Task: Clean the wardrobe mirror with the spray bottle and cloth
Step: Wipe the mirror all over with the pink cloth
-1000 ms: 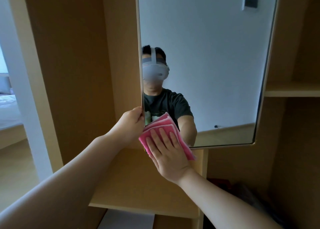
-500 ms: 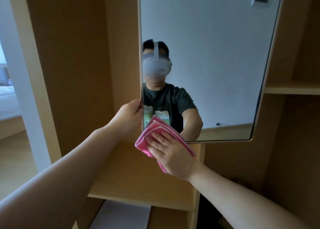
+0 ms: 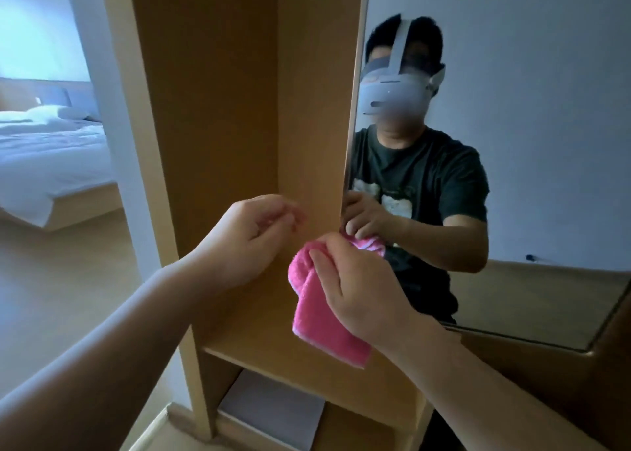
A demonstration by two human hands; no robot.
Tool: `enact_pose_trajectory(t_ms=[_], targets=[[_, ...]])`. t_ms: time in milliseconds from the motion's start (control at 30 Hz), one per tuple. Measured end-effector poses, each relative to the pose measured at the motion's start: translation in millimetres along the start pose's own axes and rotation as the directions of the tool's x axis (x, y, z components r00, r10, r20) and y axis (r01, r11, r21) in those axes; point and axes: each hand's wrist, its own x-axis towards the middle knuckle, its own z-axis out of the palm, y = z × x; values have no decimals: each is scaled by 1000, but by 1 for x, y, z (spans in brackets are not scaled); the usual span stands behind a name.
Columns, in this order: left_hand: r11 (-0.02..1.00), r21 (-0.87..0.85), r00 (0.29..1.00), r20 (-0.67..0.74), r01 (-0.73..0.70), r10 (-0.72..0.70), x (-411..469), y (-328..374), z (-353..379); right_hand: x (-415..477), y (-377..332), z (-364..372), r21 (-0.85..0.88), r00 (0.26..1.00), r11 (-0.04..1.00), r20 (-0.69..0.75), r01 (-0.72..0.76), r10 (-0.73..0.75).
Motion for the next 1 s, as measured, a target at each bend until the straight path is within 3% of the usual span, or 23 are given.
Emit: enact_pose_trajectory(t_ms=[200,367,500,567,633,700,833,1000], targets=[[980,-194,948,316,39,25,88,86,-99,122,-51,-112,240,997,968,51,-74,64],[997,-77,964,265,24,-3,179,172,-172,218,-94,-225,300,990,946,98,-125,100],[1000,-8,978,205,30,-28,244,235,-230,280,-119,-325,255,923,928,343,-272,176],[1000,16,987,162,13,-16,267,259,-256,298,-127,-369,207,908,934,366,-293,204],[1000,2,995,100,-11,11,281,280,-271,306,-136,-396,173,938,943,255,-284,236],[998,-40,997,60,-50,53,291,299,-276,313,-143,-410,161,968,955,45,-249,245],[987,-86,988,66,-133,138,303,342,-268,325,-156,-430,45,927,981,-321,-190,194],[969,-123,971,-126,-216,201,324,384,-268,329,-168,-467,183,943,983,-321,-33,91]])
